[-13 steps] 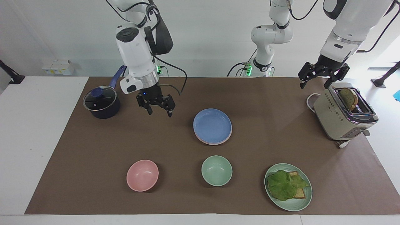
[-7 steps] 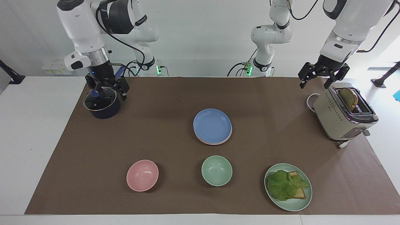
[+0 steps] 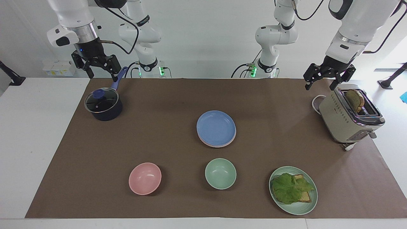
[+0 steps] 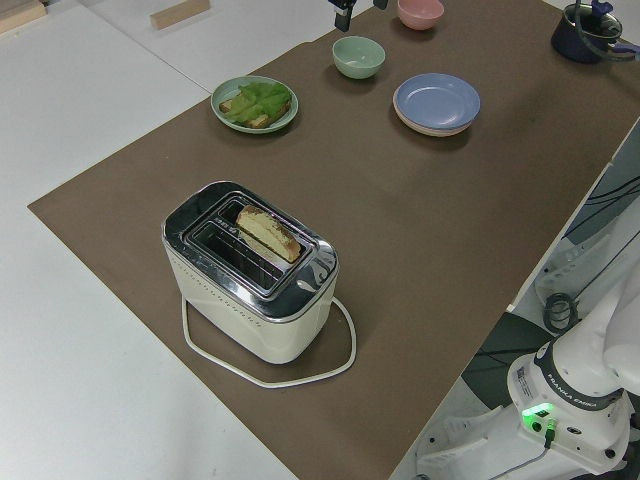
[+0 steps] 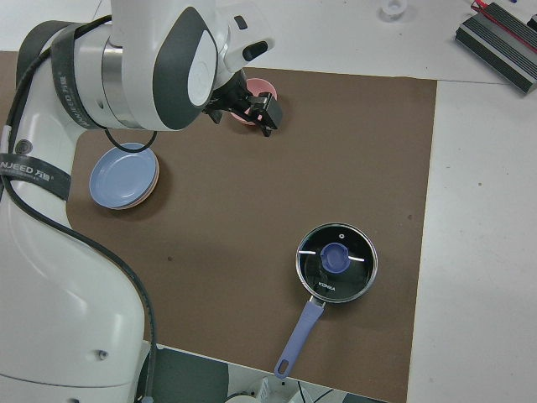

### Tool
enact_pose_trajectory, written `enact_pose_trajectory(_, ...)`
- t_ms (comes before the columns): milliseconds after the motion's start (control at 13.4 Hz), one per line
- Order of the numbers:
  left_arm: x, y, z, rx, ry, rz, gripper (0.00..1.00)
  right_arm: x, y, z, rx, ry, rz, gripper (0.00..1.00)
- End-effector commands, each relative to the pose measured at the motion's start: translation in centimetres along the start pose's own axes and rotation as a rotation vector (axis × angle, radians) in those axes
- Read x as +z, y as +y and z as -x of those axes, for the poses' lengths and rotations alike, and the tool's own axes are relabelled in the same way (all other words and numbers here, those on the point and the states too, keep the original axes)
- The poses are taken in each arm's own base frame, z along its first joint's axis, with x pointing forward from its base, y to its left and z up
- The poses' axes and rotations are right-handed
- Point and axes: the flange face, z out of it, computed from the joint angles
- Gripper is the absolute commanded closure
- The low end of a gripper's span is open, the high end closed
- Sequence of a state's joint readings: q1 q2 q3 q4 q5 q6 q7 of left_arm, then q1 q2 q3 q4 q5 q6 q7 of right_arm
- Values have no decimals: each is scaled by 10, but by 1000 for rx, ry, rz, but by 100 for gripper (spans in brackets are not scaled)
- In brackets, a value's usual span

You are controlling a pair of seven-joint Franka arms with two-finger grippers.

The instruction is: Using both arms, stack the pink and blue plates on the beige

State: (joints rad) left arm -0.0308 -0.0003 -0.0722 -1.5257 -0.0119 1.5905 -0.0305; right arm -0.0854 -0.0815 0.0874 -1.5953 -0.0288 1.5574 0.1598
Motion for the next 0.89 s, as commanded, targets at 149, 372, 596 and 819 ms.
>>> enact_pose_trajectory(149, -3, -4, 5, 9, -10, -13, 0, -3, 0, -14, -69, -32, 16, 0)
enact_pose_trajectory(372, -3, -4, 5, 9, -10, -13, 0, -6, -2, -20, -87, -34, 2, 0)
enact_pose_trajectory(596, -3, -4, 5, 9, -10, -13, 0, -8, -6, -19, -92, -27, -6, 0)
enact_pose_trajectory(819, -3, -4, 5, 9, -10, -13, 0, -7, -6, -19, -92, -27, -6, 0)
